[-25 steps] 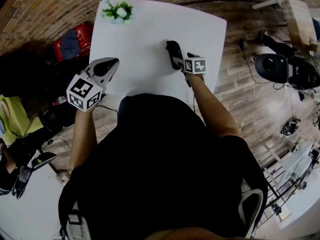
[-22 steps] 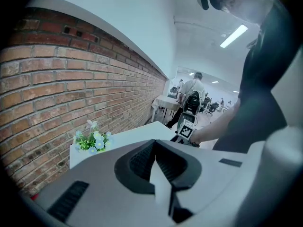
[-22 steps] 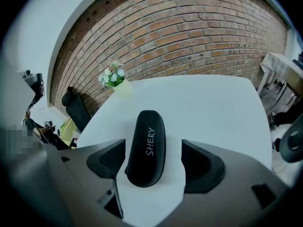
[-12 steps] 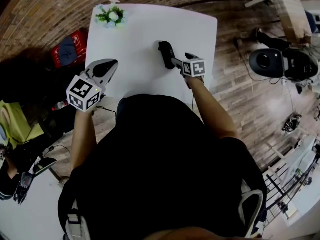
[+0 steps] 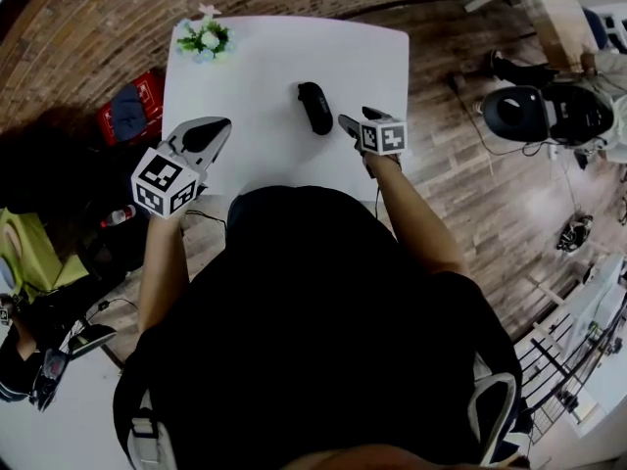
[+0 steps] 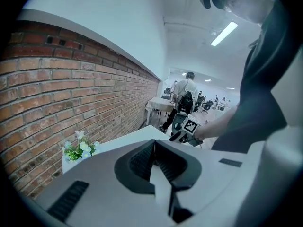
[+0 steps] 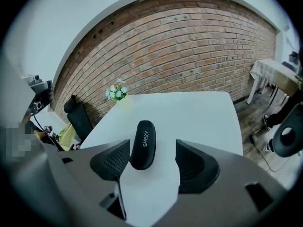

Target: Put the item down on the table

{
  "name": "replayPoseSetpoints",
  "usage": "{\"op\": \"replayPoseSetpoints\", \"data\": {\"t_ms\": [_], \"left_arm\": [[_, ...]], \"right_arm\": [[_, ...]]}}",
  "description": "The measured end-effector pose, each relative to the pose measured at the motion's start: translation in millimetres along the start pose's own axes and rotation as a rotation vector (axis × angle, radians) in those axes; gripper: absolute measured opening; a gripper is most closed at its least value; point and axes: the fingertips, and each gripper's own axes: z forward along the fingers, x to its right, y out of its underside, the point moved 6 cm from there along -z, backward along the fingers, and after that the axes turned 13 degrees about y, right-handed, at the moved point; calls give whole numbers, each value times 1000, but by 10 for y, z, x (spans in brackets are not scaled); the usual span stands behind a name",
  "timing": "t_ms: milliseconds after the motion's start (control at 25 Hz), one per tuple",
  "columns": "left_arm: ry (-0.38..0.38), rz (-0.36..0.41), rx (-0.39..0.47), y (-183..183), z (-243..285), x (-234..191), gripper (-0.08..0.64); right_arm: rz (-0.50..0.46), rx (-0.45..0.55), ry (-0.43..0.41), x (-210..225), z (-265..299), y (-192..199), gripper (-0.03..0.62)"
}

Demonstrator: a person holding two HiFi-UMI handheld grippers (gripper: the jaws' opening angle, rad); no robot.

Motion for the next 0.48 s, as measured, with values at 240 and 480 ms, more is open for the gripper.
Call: {"op": "replayPoseSetpoints", "data": {"t_ms": [240,480], "left_arm": [[10,21,0,-60,45,109,11],[23,40,-1,-148,112,237,11]], "right_arm": [[29,54,34,160,-266,7,279],[54,92,53,283,-532,48,244]]}}
